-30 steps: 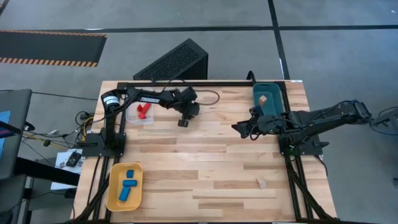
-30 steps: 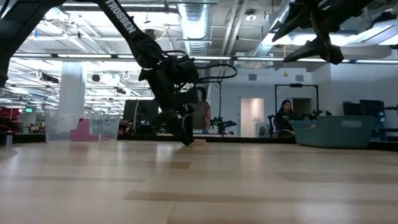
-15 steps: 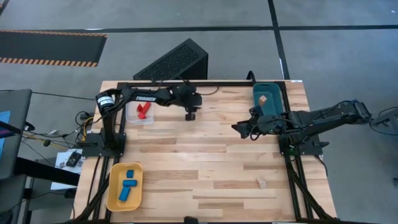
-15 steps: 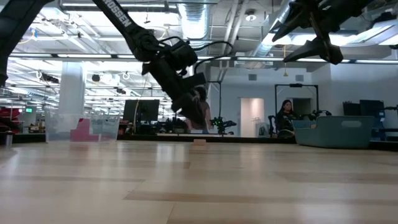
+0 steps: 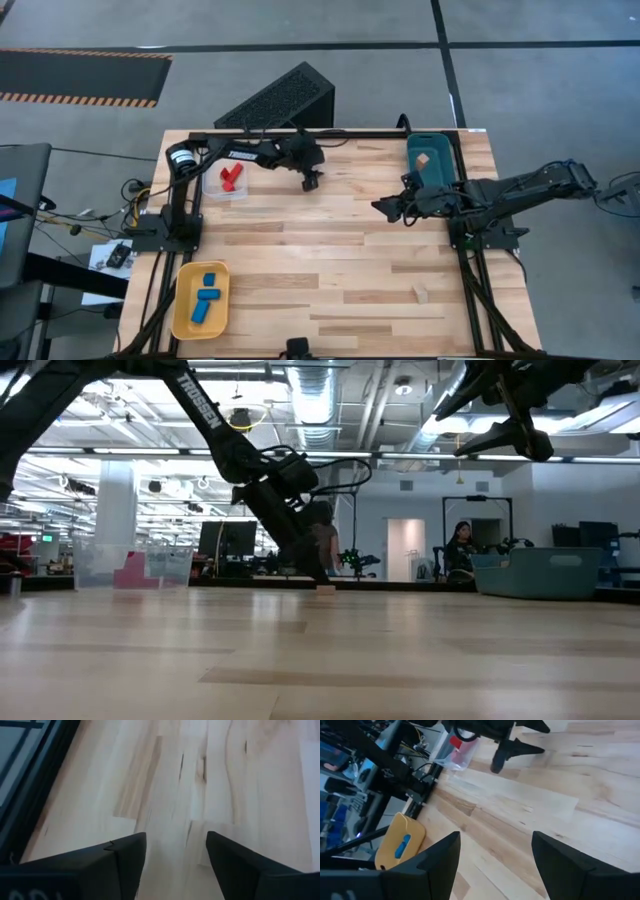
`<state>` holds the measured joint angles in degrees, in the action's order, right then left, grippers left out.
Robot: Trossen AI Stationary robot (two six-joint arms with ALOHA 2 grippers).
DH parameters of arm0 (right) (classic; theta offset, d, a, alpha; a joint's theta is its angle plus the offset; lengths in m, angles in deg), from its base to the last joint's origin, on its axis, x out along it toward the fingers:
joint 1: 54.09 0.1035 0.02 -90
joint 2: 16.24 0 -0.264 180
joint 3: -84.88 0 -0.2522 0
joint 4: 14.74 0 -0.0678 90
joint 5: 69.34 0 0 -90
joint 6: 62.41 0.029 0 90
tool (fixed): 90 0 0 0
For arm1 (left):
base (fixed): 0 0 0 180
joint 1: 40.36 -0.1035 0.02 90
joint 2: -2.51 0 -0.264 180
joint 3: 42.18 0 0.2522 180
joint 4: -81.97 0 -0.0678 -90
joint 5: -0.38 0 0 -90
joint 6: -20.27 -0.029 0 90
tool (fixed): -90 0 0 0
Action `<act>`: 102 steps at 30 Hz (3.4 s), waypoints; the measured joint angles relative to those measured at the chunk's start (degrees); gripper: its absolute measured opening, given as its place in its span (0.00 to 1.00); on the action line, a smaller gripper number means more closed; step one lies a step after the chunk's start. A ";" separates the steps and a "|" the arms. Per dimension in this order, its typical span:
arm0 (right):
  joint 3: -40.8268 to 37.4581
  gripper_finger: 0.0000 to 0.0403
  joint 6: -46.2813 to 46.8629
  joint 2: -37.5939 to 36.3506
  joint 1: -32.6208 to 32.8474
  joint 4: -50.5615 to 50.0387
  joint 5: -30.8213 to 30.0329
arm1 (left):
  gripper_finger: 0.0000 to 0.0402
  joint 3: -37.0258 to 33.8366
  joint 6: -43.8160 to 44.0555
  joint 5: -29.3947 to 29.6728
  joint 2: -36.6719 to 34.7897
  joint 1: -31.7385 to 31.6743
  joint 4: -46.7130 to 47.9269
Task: Sort & place blocks by color
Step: Put the top brown block into the blue bin
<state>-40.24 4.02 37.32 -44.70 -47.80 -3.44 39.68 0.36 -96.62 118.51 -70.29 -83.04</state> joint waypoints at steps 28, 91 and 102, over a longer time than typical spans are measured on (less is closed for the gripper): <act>0.02 0.67 -2.40 0.00 0.03 0.52 0.04 | 0.46 -0.47 -7.46 -7.26 -7.94 3.40 21.37; 0.07 0.66 7.17 15.23 -1.31 28.03 -2.91 | 0.30 24.14 -6.87 -4.47 -12.44 22.62 27.78; 0.07 0.30 7.21 15.23 -2.73 28.11 0.45 | 0.31 24.12 -6.63 -4.29 -12.44 22.64 27.26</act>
<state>-40.17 11.24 52.55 -47.43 -19.68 -2.99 63.80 -6.27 -100.91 106.07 -47.65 -55.77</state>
